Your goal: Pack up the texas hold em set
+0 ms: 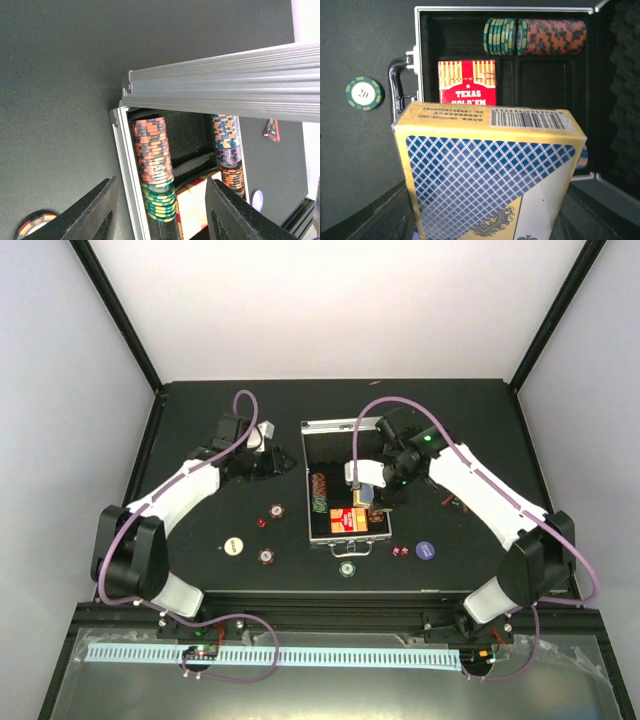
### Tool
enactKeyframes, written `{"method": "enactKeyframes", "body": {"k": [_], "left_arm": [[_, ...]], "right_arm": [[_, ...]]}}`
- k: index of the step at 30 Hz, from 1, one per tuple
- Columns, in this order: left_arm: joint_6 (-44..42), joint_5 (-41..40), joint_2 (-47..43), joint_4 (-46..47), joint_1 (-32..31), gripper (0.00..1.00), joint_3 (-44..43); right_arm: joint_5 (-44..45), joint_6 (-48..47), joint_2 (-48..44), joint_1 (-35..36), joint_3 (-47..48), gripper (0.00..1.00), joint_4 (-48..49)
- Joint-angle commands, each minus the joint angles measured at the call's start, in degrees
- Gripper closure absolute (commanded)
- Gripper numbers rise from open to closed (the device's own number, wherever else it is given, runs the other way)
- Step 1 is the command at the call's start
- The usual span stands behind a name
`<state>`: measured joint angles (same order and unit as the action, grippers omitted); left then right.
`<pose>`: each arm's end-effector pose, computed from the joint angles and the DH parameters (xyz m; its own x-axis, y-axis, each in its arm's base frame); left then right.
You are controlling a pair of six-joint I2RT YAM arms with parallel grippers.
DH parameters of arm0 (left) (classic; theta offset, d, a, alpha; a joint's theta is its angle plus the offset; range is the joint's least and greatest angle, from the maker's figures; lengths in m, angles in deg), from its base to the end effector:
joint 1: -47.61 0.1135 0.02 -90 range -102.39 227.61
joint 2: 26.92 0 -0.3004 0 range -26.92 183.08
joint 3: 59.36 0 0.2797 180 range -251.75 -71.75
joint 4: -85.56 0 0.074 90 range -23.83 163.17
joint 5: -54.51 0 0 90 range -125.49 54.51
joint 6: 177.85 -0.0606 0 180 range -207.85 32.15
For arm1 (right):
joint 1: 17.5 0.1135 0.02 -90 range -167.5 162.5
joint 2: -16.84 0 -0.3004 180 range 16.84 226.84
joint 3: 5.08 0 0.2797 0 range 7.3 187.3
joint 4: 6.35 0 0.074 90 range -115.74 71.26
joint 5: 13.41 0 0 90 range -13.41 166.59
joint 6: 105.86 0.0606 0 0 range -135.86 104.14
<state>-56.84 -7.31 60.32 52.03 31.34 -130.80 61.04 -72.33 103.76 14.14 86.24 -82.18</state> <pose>0.3354 -0.1277 0.2408 -0.9035 -0.2094 -0.3740 0.0898 0.7608 -0.6427 0.2681 0.1843 0.3094 0.0361 -0.9211 -0.3877 -0.9920 0.0138 -0.1251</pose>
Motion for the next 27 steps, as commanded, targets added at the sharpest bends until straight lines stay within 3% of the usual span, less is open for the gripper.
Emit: {"method": "enactKeyframes", "body": {"k": [1,16,27], "left_arm": [[0.3,-1.4,-4.3,-1.2,0.9,0.5,1.4],[-1.4,-5.2,-15.2,-6.0,5.1,0.49,5.4],[-1.0,-5.6,-16.3,-6.3,5.6,0.49,6.4]], "right_arm": [[2.5,-5.1,4.5,2.6,3.3,0.36,2.9],[7.2,-6.4,23.7,4.6,16.5,0.35,7.4],[11.7,-9.9,29.5,4.6,16.6,0.34,11.3]]}}
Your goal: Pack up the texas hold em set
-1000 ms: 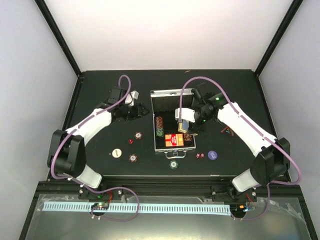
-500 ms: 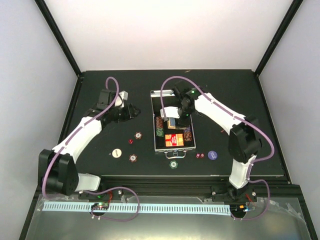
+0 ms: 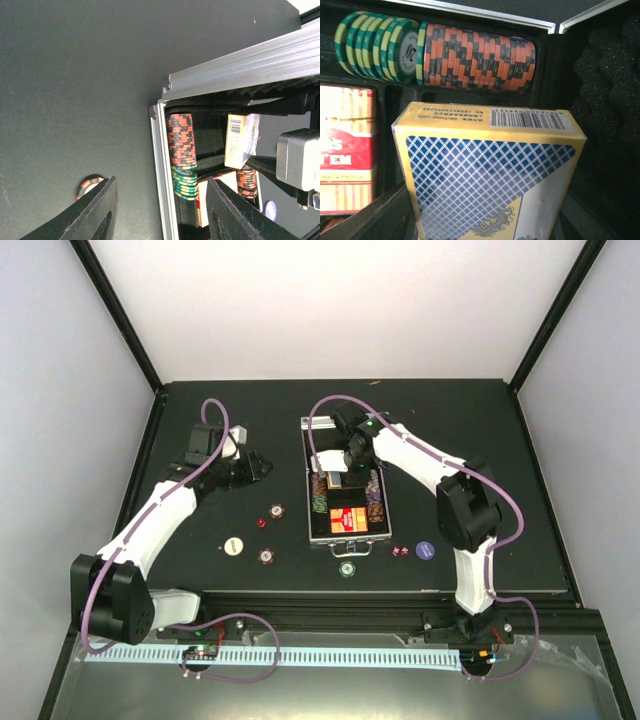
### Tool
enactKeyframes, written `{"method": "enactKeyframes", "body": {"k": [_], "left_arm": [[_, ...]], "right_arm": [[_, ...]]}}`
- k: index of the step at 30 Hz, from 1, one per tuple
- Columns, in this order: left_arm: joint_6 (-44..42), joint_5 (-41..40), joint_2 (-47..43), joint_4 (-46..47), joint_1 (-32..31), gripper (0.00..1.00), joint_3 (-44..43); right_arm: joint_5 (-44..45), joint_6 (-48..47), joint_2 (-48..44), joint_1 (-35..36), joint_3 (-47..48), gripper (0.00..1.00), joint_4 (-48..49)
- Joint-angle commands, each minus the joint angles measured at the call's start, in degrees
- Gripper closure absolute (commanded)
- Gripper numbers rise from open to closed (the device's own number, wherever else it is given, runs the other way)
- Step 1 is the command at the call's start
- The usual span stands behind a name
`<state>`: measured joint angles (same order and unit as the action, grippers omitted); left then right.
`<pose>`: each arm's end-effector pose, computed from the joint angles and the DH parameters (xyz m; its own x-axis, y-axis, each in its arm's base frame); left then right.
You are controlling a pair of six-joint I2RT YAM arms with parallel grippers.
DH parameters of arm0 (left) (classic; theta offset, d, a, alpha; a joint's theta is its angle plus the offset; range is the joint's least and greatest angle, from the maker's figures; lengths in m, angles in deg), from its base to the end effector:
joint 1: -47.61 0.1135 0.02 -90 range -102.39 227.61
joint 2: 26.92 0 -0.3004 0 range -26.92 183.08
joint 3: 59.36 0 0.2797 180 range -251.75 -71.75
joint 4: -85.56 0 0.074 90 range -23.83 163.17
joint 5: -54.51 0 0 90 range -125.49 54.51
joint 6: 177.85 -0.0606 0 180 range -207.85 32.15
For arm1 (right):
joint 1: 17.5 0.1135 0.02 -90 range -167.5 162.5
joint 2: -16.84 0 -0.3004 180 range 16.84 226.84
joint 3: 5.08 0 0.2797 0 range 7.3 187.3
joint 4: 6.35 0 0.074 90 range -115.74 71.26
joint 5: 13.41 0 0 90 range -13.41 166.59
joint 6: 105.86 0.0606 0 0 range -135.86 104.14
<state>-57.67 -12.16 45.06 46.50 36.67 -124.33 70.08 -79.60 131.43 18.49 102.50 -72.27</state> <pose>0.2847 -0.0795 0.2717 -0.8345 -0.3089 -0.4564 0.0284 0.8030 -0.5953 0.3698 0.2771 0.2242 0.2055 -0.9519 -0.2271 -0.9639 -0.1568 -0.2153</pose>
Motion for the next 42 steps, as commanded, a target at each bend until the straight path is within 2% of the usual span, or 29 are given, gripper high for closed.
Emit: {"method": "enactKeyframes", "body": {"k": [1,10,18,23,27,38,42], "left_arm": [[-0.1,-0.8,-1.0,-0.7,0.3,0.49,-0.1],[0.2,-1.1,-0.8,-0.7,0.4,0.49,-0.4],[0.3,-0.9,-0.6,-0.2,0.4,0.49,-0.2],[-0.2,-1.0,-0.8,-0.7,0.4,0.49,-0.2],[-0.2,-1.2,-1.1,-0.7,0.5,0.49,0.3],[-0.3,-1.5,-1.1,-0.9,0.6,0.49,-0.5],[-0.1,-1.2,-0.9,-0.8,0.6,0.49,-0.5]], "right_arm": [[3.0,-2.9,2.1,0.3,0.1,0.34,1.6],[2.3,-2.5,2.2,0.3,-1.1,0.33,0.1],[1.9,-3.1,2.1,0.4,-0.2,0.27,-4.7],[3.5,-1.8,2.1,0.5,-2.3,0.18,-3.0],[2.4,0.1,1.8,0.3,-0.3,0.13,-4.4],[-2.8,2.6,-6.6,0.3,6.8,0.16,-13.6],[-4.4,3.6,-10.2,0.5,6.6,0.17,-16.1]]}}
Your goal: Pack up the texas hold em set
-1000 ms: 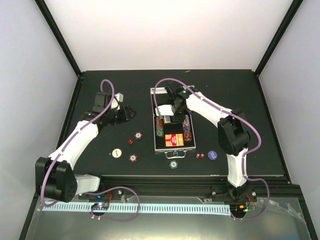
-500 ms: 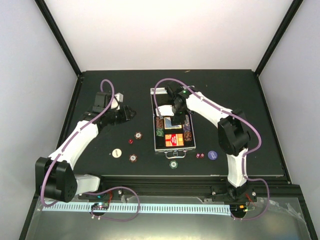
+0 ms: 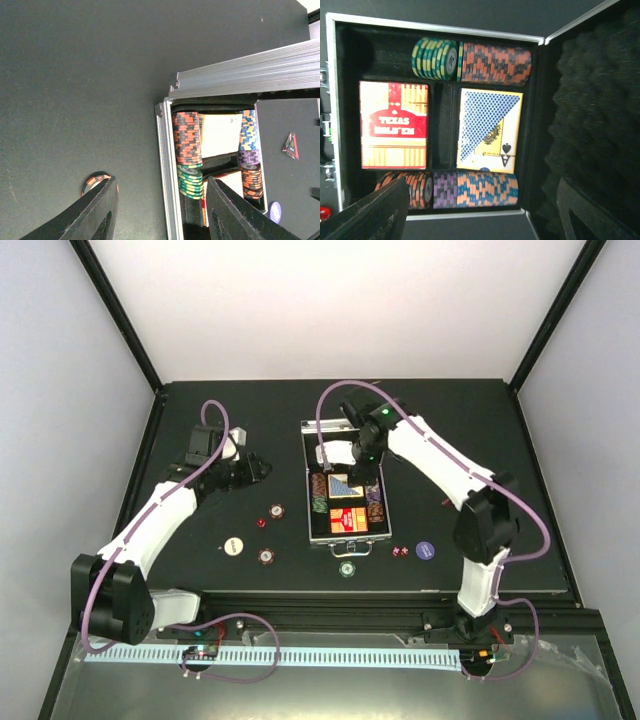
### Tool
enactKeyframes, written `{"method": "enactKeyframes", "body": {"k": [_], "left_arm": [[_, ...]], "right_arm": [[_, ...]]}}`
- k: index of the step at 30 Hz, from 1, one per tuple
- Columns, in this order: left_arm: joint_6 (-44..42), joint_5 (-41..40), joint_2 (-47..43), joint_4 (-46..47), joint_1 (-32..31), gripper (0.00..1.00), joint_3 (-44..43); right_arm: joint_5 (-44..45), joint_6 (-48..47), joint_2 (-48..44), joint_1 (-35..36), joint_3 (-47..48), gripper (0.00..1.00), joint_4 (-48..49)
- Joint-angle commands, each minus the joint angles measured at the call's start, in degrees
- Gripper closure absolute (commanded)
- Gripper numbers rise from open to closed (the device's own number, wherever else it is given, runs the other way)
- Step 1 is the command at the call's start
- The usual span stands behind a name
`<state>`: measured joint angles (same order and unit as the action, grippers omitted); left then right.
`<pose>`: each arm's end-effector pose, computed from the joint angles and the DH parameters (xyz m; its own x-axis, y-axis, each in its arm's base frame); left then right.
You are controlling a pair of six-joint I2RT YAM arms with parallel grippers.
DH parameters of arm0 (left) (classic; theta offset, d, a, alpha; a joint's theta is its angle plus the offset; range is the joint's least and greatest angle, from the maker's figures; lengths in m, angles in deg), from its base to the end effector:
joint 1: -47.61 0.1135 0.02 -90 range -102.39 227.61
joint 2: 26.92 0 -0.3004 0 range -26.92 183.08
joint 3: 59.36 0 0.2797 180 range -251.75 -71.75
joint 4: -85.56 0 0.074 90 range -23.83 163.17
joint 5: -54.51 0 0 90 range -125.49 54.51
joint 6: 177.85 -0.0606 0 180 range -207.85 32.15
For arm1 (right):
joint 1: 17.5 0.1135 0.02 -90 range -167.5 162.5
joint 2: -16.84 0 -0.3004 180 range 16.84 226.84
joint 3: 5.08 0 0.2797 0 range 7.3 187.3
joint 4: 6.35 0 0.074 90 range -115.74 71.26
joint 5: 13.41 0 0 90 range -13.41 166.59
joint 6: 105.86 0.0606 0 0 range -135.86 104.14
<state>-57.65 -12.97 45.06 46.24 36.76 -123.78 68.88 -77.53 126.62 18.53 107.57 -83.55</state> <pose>0.2836 -0.0780 0.2675 -0.8364 -0.3128 -0.4501 0.0119 0.8106 -0.5854 0.3488 0.2637 0.2811 0.1694 -0.9554 -0.2419 -0.9759 -0.1283 -0.1764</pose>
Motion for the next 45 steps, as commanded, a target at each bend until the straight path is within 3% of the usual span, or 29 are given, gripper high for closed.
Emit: {"method": "enactKeyframes", "body": {"k": [1,4,9,11,13,17,22,31,37,45], "left_arm": [[-0.1,-0.3,-0.9,-0.4,0.6,0.49,-1.0],[-0.1,-0.2,-0.8,-0.2,0.6,0.49,-0.8],[-0.2,0.0,-1.0,-0.1,0.5,0.49,-0.2],[-0.3,0.0,-1.1,0.0,0.6,0.49,0.4],[-0.5,0.1,-1.2,0.0,0.6,0.49,0.7],[-0.7,0.0,-1.6,-0.6,0.5,0.49,1.0],[-1.0,0.0,-2.2,-1.6,0.6,0.49,1.5],[-0.2,-0.2,-3.5,-1.0,0.6,0.49,3.5],[-0.3,-0.1,-3.0,-0.7,0.5,0.49,3.3],[-0.3,0.0,-2.1,0.0,0.6,0.49,3.0]], "right_arm": [[-3.5,1.6,-6.4,0.5,1.0,0.18,-5.2],[-4.4,1.0,-9.3,0.7,-2.1,0.25,-4.7],[-4.2,-2.0,-14.0,3.0,-14.3,0.45,1.4],[-4.6,-2.6,-14.5,3.8,-17.9,0.57,4.1],[-2.9,-1.7,-13.4,4.5,-20.2,0.76,8.1],[7.0,3.1,-9.6,4.7,-23.5,0.95,23.1],[13.6,5.4,-4.5,4.2,-22.5,0.98,34.1],[20.5,3.1,2.3,3.0,-22.6,0.99,42.9],[21.7,2.4,5.6,2.4,-23.3,0.99,43.4],[13.1,-2.0,4.1,2.4,-24.5,0.97,31.1]]}}
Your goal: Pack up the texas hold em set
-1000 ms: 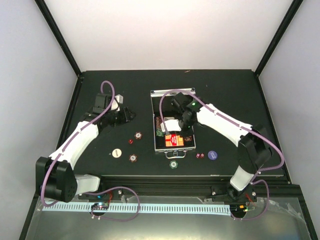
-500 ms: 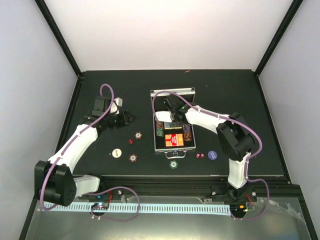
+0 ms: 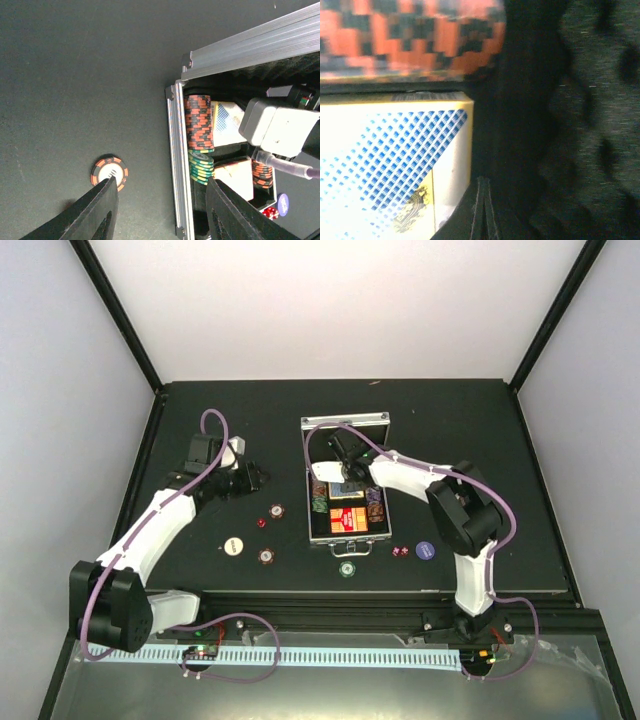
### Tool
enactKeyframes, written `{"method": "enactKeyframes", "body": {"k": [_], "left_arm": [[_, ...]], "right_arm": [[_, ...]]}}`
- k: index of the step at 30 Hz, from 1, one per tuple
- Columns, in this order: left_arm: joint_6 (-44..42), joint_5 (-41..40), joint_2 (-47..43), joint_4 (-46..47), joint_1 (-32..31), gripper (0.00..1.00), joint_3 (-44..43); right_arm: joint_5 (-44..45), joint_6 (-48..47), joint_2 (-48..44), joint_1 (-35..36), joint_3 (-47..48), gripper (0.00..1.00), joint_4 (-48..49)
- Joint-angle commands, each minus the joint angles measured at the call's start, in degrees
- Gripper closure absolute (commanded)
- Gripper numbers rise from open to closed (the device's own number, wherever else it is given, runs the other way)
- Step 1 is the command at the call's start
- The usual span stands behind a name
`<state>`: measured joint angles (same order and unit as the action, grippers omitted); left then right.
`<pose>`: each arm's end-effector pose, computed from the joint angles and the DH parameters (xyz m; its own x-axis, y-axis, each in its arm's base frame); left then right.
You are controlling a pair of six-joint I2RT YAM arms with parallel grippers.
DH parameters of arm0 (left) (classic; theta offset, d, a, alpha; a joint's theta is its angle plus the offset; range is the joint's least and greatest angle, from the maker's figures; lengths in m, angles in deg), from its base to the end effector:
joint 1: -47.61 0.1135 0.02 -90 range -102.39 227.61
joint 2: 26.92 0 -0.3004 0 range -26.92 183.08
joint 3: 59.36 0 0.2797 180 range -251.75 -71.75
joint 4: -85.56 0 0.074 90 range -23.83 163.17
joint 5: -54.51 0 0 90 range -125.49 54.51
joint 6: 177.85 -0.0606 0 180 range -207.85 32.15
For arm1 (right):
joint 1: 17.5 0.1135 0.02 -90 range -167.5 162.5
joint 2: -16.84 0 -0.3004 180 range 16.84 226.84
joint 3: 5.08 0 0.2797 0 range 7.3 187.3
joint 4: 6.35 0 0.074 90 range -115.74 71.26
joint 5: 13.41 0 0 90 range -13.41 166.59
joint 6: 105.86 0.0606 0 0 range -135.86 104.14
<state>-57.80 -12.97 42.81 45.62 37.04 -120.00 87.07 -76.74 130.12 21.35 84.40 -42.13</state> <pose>0.2684 -0.0737 0.2530 -0.8509 -0.3118 -0.4227 -0.0113 0.8155 -0.5786 0.3669 0.2814 0.1614 0.1494 -0.9827 -0.1094 -0.8520 -0.0718 -0.5187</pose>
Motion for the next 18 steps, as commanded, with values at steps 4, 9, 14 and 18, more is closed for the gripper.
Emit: {"method": "enactKeyframes", "body": {"k": [4,9,14,18], "left_arm": [[0.1,0.4,0.8,1.3,0.3,0.49,-0.9],[-0.3,0.4,1.7,0.6,0.3,0.49,-1.8],[-1.9,-3.0,1.4,-5.8,0.3,0.42,-2.9],[-5.4,-6.0,0.8,-13.6,0.2,0.41,-3.2]], "right_arm": [[-6.4,-2.6,0.0,-0.5,-1.0,0.97,-12.1],[-5.1,0.5,0.5,-0.8,-0.3,0.98,-10.0],[-8.3,4.6,-1.8,-1.7,5.2,0.95,-15.0],[-15.6,3.3,-7.0,-1.9,6.0,0.87,-21.3]]}}
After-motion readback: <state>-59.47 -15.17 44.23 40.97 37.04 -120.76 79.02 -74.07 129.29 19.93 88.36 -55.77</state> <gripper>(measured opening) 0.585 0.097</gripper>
